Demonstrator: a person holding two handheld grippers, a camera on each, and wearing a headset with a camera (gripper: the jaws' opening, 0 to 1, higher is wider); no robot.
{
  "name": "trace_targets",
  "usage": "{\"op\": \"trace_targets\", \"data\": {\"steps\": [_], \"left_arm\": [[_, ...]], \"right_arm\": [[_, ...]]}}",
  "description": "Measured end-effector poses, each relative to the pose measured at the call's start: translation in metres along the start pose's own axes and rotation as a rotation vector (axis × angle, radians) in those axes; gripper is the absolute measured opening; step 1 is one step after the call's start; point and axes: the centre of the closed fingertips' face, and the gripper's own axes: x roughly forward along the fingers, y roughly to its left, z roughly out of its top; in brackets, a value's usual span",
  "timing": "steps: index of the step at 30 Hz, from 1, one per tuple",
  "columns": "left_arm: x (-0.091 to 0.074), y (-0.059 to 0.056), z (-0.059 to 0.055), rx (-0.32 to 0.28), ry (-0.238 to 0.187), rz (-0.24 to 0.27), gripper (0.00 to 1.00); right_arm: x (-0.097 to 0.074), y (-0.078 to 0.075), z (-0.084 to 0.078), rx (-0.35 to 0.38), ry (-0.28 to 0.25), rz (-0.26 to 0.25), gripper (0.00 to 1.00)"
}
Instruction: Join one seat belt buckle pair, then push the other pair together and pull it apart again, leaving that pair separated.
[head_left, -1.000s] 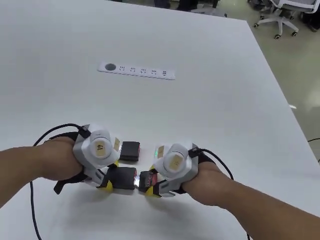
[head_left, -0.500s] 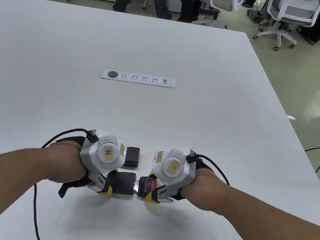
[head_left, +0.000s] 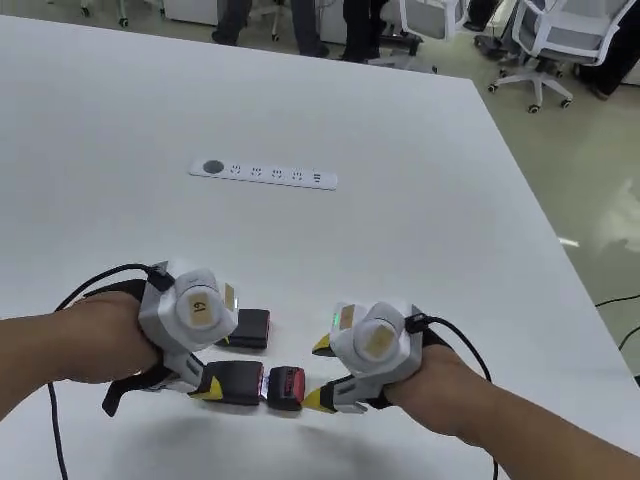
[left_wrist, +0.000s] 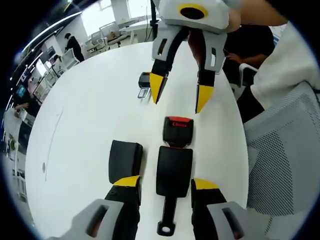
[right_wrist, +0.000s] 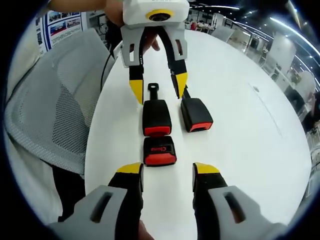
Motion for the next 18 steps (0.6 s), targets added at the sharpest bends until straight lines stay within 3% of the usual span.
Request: {"op": "trace_targets", "data": {"steps": [7,11,16,18], "left_arm": [[-0.002,0.031,0.002,-0.024,-0.022,0.040,0.45],[0.000,0.038,0.010,-0.054,-0.049,0.041,0.46],[0.012,0.049,0.006,-0.047,-0.019,0.051,0.52],[0.018,0.052,0.003,-0.054,-0.026,0.027,0.53]], "right_arm": [[-0.010,-0.028,-0.027,0.015,0.040,-0.028,0.35],[-0.018,-0.040,-0.042,0.028,0.067,-0.051,0.36],[-0.029,-0.062,-0.064,0.037,0.108,-0.070,0.37],[-0.028,-0.068,-0.072,0.040,0.118,-0.071,0.37]]}}
